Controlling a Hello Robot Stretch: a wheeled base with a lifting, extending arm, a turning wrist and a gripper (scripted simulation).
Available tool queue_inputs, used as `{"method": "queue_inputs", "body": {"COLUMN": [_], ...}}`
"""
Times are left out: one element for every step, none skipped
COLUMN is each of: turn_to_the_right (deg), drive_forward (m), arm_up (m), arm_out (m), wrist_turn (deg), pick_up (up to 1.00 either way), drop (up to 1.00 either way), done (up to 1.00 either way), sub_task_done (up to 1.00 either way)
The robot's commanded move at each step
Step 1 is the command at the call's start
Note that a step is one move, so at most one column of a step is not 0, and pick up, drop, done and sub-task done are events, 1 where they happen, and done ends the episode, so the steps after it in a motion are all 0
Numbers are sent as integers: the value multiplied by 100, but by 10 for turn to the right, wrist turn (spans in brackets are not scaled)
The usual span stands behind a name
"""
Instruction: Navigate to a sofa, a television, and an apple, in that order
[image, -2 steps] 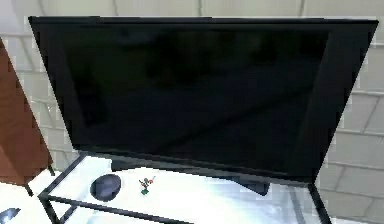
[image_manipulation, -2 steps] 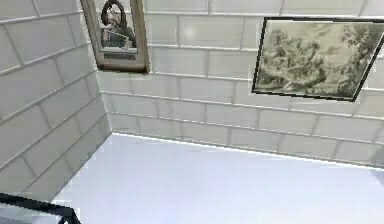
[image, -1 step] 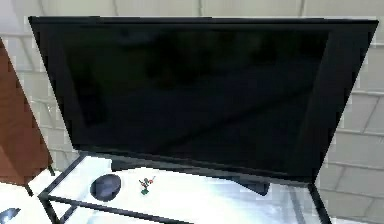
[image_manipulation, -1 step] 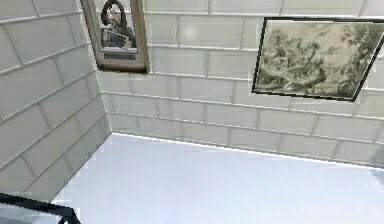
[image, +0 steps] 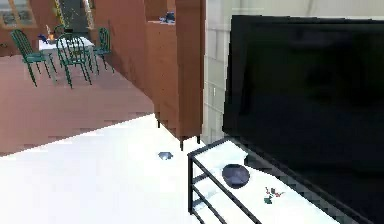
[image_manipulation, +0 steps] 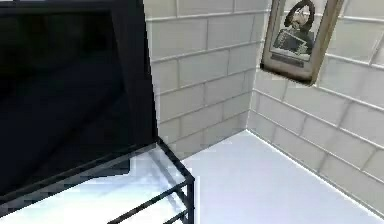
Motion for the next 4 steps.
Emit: {"method": "queue_inputs", "body": {"turn_to_the_right": [-450, 0, 0, 0], "drive_forward": [0, 100, 100, 100], "arm_up": [0, 0, 0, 0], "arm_out": [0, 0, 0, 0], "wrist_turn": [0, 0, 0, 0], "pick_up": [0, 0, 0, 0], "drop": [0, 0, 0, 0], "done": [0, 0, 0, 0], "sub_task_done": [0, 0, 0, 0]}}
